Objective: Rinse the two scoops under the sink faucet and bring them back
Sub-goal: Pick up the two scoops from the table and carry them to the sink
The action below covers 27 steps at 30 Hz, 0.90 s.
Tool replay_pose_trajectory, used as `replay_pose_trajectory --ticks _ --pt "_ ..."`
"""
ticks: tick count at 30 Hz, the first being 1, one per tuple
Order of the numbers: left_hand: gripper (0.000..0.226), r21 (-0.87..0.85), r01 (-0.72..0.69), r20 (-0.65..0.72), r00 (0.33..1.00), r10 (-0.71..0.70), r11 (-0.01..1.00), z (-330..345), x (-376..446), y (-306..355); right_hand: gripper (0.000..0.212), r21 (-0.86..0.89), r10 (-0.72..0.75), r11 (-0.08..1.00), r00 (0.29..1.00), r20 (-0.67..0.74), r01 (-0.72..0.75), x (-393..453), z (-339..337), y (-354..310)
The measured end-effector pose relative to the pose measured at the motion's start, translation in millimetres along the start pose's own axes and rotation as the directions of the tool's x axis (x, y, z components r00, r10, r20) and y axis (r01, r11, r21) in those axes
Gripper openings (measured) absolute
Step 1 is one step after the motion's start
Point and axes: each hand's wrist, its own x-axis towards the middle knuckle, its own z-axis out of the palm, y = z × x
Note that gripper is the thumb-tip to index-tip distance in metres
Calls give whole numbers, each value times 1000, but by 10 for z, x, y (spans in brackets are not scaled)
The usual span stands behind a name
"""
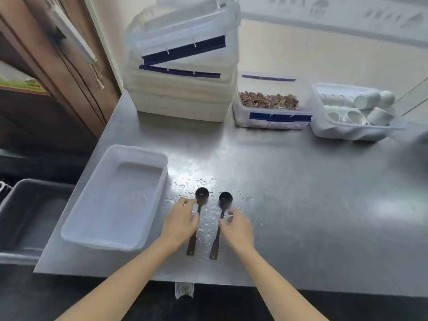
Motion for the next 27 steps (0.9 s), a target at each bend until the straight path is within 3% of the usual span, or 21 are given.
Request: replay_pose_trajectory --ticks 7,18,23,27 --pt "29 -196 191 58 981 -183 962 135 195 -90 16 241 204 952 978 -35 -190 236 200 9" --pt "20 -306 357 127 934 -334 882 264 213 -139 17 407 299 872 954 -3 -272 307 295 42" --pt "17 -391 393 180 919 -350 832 232 190 -149 14 599 344 729 934 98 -332 228 244 36" --pt "16 -542 449 233 893 -386 711 163 74 -157 21 687 321 647 935 148 -331 100 107 19"
